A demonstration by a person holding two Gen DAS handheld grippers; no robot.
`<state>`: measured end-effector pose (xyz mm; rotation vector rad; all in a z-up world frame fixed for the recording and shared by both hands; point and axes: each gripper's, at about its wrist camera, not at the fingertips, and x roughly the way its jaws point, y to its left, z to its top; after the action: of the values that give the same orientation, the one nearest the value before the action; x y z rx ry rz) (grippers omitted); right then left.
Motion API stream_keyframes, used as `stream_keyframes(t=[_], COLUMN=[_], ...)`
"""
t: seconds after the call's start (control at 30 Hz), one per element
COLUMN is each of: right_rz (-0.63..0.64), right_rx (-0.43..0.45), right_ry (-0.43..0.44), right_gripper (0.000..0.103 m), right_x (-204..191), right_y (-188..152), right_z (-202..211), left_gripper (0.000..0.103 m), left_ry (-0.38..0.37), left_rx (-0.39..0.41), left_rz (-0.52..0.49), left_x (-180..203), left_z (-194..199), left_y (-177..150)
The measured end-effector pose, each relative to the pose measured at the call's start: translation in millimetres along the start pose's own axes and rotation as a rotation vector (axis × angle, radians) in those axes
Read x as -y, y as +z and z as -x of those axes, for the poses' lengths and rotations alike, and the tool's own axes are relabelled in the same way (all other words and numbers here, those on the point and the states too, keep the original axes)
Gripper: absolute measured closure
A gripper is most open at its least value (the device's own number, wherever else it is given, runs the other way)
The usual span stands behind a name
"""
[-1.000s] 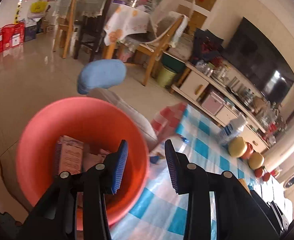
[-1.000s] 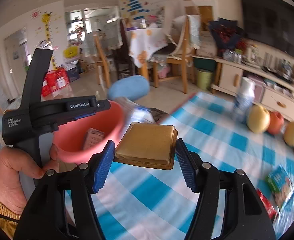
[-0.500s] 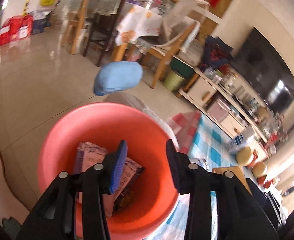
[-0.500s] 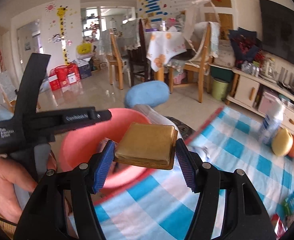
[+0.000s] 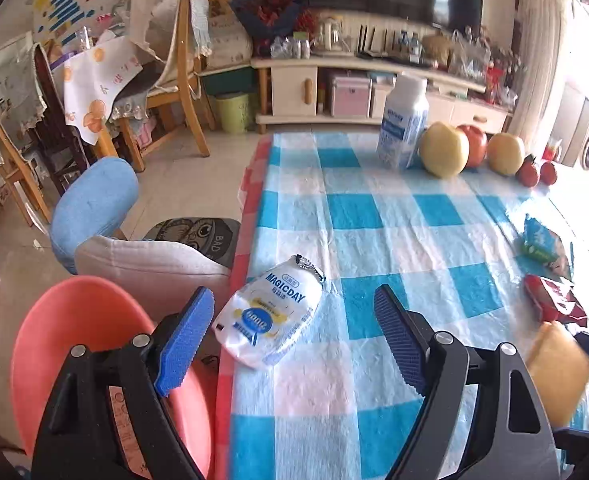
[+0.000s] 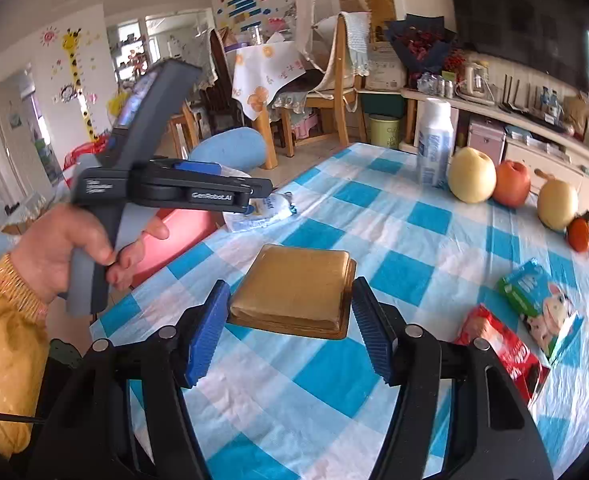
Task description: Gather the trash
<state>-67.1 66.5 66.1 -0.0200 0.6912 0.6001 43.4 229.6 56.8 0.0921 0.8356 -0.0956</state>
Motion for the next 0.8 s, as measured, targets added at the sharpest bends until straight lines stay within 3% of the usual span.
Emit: stream_keyframes(t=[0.3,0.4,0.57,0.77,0.8], right_rz=[-0.039,-0.051,-0.069,-0.080,-0.083], right_rx=[0.023,0.029,0.032,0.049,0.052], right_ry=[0.049,0.055,0.058,0.042,0.038], right_gripper=[0.039,0.039,0.039,0.039,0.039], right_x=[23.2,28.4,34.8,44.3,46.3], right_y=[-5.5,-4.5,-4.5,-2.8,-2.2], right_z=[10.6,13.1,15.6,20.7,21.0], left_gripper=[0.021,0.014,0.012,0.012,0.012], left_ry=[0.059,0.089,0.120,0.066,0.017], left_rx=[-0.182,-0.205,-0.227,-0.206,-0.197], left_rz=[0.030,-0.009,-0.037,0.018,0.011], left_x=[-12.4,-6.1,3.4,7.3,11.8], left_z=[-61.4,-70.7,-76.4,-61.6,-57.7], left_y=[5.0,3.3,0.9,0.8,1.1])
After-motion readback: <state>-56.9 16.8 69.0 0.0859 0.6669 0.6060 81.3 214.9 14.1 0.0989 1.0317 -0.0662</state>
